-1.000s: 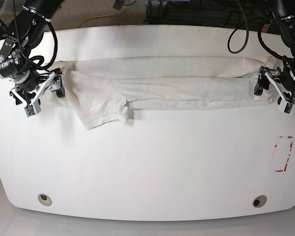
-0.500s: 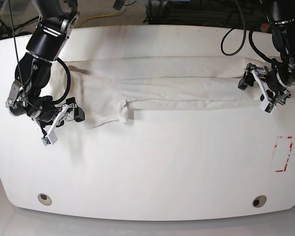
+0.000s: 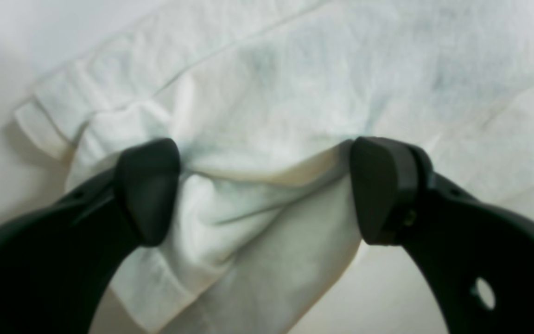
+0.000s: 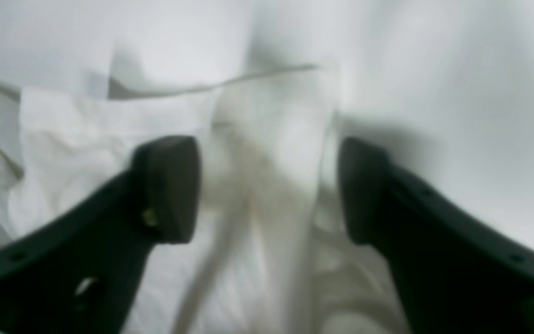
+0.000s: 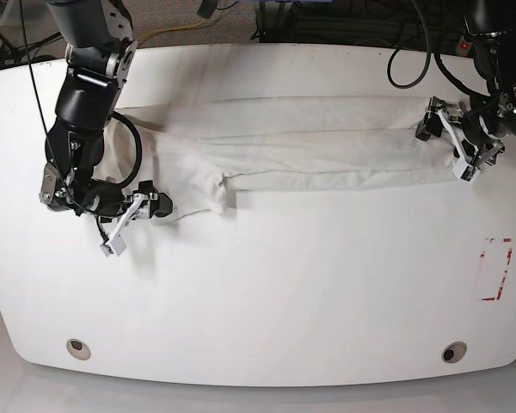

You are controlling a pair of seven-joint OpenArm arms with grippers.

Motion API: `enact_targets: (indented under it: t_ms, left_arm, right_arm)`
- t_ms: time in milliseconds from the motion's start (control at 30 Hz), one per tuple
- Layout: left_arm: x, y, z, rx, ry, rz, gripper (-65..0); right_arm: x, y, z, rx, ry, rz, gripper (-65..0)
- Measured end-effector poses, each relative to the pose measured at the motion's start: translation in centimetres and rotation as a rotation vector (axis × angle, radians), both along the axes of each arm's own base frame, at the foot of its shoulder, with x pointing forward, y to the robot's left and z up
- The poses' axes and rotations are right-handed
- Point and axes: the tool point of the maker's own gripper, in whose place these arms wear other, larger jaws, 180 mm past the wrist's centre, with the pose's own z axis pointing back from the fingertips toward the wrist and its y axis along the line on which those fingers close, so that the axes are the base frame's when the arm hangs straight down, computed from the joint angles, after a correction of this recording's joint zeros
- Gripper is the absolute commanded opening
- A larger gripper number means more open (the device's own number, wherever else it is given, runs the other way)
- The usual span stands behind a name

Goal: Fold the T-shirt properly
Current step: 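Lower the folded strip and adjust its ends with both grippers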

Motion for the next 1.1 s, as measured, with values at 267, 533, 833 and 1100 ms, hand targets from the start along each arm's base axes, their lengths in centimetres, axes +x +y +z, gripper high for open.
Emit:
enact_targets:
  t_ms: [267, 533, 833, 1100]
  left_arm:
    - [0.2, 0.0, 0.0, 0.003, -0.001, -0.002, -11.9]
    - [0.2, 0.5, -0.6, 0.087, 0.011, -0.032, -11.9]
    - [0.5, -0.9, -0.8, 0.060, -0.003, -0.062, -11.9]
    - [0.8, -0.3, -1.4, 0.017, -0.005, -0.030, -11.9]
  right_arm:
    - [1.0, 1.3, 0.6, 0.046, -0.058, -0.016, -65.0]
    - [-0.4, -3.1, 4.8, -0.080, -0.155, -0.070, -65.0]
    - [-5.4, -5.4, 6.2, -0.224, -0.157, -0.074, -65.0]
    - [-9.3, -5.4, 3.9, -0.150, -0.103, -0.106, -51.4]
